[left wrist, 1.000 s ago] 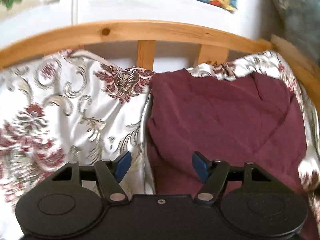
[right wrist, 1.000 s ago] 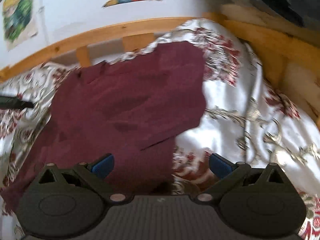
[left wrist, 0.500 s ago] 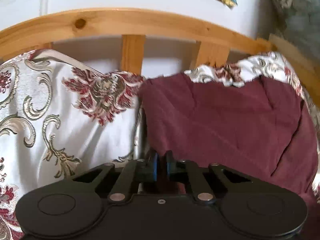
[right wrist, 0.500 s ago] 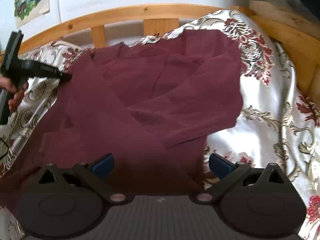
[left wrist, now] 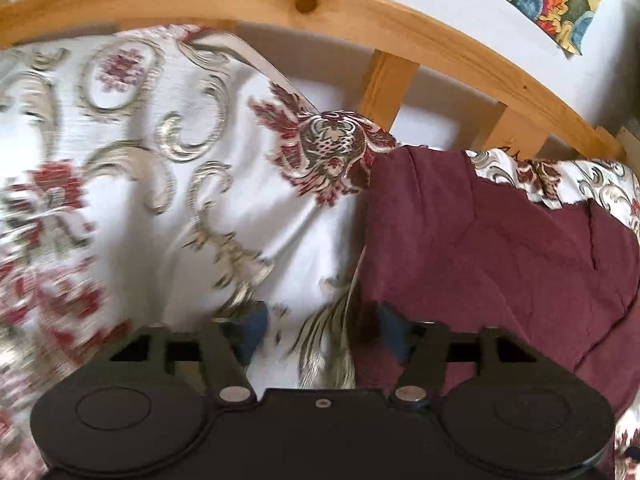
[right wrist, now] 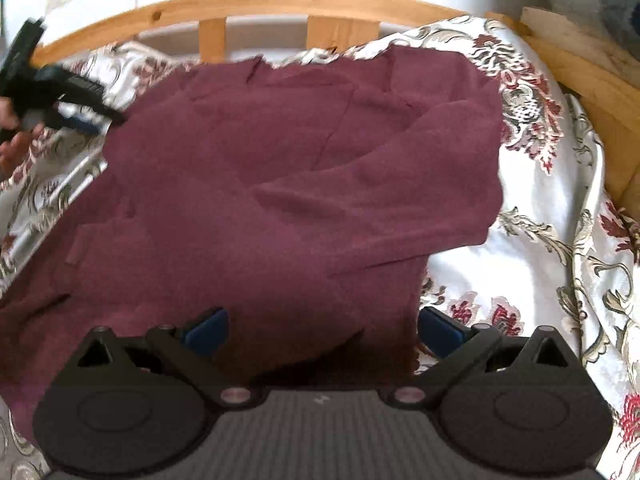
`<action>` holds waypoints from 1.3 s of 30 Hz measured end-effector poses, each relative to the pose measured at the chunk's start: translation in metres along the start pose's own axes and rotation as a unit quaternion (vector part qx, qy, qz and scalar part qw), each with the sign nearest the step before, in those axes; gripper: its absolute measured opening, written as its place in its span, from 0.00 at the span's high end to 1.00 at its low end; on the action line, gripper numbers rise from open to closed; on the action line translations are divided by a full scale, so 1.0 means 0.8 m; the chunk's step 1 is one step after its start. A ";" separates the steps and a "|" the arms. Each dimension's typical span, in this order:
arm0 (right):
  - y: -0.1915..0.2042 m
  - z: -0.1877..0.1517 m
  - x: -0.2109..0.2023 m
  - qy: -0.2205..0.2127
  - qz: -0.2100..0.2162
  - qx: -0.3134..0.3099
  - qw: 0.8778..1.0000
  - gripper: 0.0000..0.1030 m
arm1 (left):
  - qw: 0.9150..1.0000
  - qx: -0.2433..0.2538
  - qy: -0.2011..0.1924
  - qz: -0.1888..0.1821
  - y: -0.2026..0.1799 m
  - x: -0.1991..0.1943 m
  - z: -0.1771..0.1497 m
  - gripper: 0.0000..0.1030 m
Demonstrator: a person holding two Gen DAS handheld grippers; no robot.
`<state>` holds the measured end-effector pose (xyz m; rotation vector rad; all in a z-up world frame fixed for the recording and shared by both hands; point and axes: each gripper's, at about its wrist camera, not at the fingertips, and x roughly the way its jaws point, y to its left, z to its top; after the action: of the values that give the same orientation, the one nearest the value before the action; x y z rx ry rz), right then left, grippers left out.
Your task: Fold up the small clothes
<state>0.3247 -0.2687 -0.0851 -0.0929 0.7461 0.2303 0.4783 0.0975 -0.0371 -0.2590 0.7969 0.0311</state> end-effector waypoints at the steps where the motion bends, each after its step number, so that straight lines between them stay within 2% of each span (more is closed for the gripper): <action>1: -0.003 0.000 -0.004 -0.009 0.004 0.005 1.000 0.00 | 1.000 0.013 -0.004 -0.001 -0.004 -0.015 -0.005 0.25; 4: -0.006 -0.002 -0.019 -0.038 0.010 0.003 0.999 0.00 | 0.998 0.059 -0.029 -0.013 -0.020 -0.067 -0.024 0.12; 7: -0.003 -0.006 -0.036 -0.057 0.001 -0.017 0.998 0.00 | 0.994 0.089 -0.049 -0.039 -0.038 -0.124 -0.047 0.04; 10: 0.006 -0.005 -0.068 -0.063 0.007 -0.058 0.996 0.00 | 0.985 0.141 -0.057 -0.080 -0.060 -0.178 -0.073 0.01; 11: 0.008 -0.004 -0.083 -0.061 0.023 -0.077 0.995 0.00 | 0.980 0.169 -0.056 -0.092 -0.068 -0.195 -0.085 0.01; 13: 0.011 -0.003 -0.117 -0.060 0.050 -0.109 0.991 0.00 | 0.961 0.241 -0.065 -0.115 -0.083 -0.227 -0.115 0.01; 17: 0.015 -0.005 -0.173 -0.032 0.065 -0.144 0.987 0.00 | 0.921 0.363 -0.077 -0.120 -0.100 -0.263 -0.177 0.01; 19: 0.023 -0.014 -0.190 -0.008 0.069 -0.179 0.981 0.00 | 0.907 0.400 -0.061 -0.112 -0.105 -0.265 -0.203 0.01; 23: 0.047 -0.051 -0.194 0.064 0.057 -0.257 0.963 0.00 | 0.895 0.432 0.014 -0.114 -0.109 -0.248 -0.237 0.01; 26: 0.057 -0.069 -0.185 0.099 0.049 -0.257 0.960 0.00 | 0.874 0.474 0.058 -0.092 -0.117 -0.230 -0.258 0.01; 28: 0.063 -0.077 -0.174 0.116 0.034 -0.265 0.957 0.00 | 0.863 0.491 0.080 -0.084 -0.121 -0.217 -0.265 0.02; 31: 0.065 -0.087 -0.145 0.147 -0.004 -0.290 0.946 0.00 | 0.846 0.516 0.114 -0.064 -0.125 -0.195 -0.279 0.06; 34: 0.066 -0.097 -0.118 0.171 -0.011 -0.317 0.933 0.00 | 0.831 0.537 0.146 -0.024 -0.125 -0.168 -0.294 0.13; 36: 0.070 -0.105 -0.100 0.184 -0.024 -0.345 0.920 0.00 | 0.825 0.544 0.153 -0.002 -0.122 -0.154 -0.297 0.14; 38: 0.074 -0.113 -0.093 0.170 -0.038 -0.369 0.913 0.00 | 0.828 0.542 0.146 0.000 -0.121 -0.148 -0.294 0.14; 39: 0.075 -0.115 -0.092 0.155 -0.050 -0.383 0.909 0.01 | 0.829 0.542 0.139 0.005 -0.121 -0.146 -0.291 0.19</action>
<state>0.1972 -0.2389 -0.1028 -0.9343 0.9292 0.4079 0.2447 -0.0442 -0.0885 0.8462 0.9888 -0.4548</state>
